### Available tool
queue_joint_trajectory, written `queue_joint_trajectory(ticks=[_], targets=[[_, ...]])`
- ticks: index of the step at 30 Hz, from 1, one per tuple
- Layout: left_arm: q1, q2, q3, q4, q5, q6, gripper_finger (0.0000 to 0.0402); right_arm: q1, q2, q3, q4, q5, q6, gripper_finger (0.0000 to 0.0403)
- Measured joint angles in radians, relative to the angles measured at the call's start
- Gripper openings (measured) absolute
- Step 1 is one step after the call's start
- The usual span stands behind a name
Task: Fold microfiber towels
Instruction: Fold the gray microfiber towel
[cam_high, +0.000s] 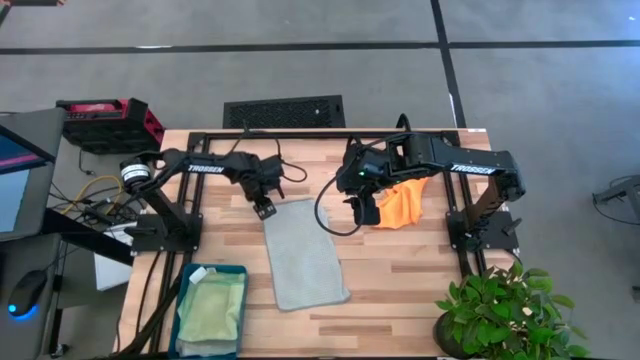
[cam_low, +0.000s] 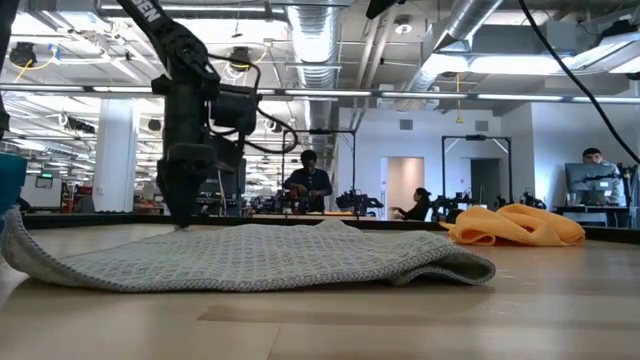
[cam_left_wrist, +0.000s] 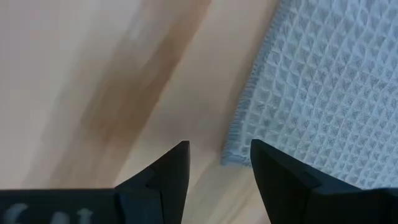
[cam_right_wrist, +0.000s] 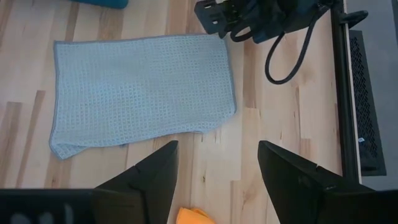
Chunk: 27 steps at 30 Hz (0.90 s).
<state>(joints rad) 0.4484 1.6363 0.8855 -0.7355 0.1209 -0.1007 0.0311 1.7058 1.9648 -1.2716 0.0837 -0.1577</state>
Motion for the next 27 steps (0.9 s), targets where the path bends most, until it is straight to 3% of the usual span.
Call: queue_joint_trajectory(ticks=[27], targets=[[-0.011, -0.003, -0.051, 0.069, 0.053, -0.145, 0.0162, 0.0, 0.0, 0.0, 0.0, 0.0, -0.001, 0.0244]])
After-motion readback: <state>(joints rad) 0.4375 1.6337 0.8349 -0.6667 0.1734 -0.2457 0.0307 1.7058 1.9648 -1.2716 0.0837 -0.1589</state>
